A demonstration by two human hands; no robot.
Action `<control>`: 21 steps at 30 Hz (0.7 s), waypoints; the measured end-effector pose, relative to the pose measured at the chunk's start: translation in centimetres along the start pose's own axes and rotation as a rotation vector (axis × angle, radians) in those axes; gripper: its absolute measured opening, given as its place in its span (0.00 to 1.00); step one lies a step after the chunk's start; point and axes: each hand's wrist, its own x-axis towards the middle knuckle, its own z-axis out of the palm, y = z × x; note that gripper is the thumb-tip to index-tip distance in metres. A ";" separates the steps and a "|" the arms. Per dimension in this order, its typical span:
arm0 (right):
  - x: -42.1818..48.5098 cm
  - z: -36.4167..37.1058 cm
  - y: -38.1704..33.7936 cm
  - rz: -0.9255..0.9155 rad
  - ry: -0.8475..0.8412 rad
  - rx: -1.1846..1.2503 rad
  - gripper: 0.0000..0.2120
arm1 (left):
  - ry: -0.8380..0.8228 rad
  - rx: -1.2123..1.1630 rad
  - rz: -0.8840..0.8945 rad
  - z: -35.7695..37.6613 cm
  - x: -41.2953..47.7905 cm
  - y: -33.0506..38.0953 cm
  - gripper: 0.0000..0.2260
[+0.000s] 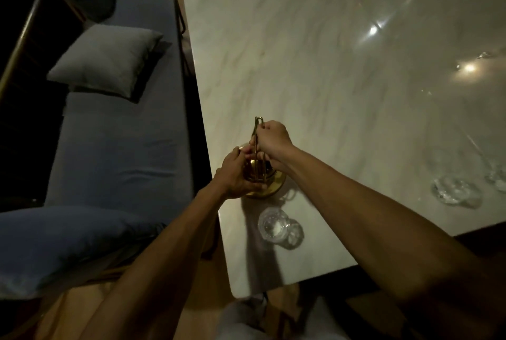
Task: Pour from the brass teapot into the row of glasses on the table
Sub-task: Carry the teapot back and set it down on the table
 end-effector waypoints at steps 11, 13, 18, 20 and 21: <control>-0.2 1.6 -0.7 0.063 0.165 0.286 0.13 | -0.143 -0.102 0.144 -0.8 2.4 -2.1 0.42; 0.0 1.7 -0.7 0.086 0.193 0.338 0.13 | -0.177 -0.102 0.159 -1.3 2.7 -1.9 0.43; 0.0 0.4 -1.0 0.152 0.228 0.404 0.13 | -0.269 -0.028 0.083 -2.5 2.9 -0.9 0.45; 0.1 -0.4 -1.0 0.177 0.216 0.454 0.11 | -0.267 -0.018 0.065 -2.9 3.1 -1.2 0.44; 0.2 -0.7 -1.1 0.188 0.214 0.477 0.11 | -0.262 -0.021 0.061 -3.3 3.1 -1.1 0.43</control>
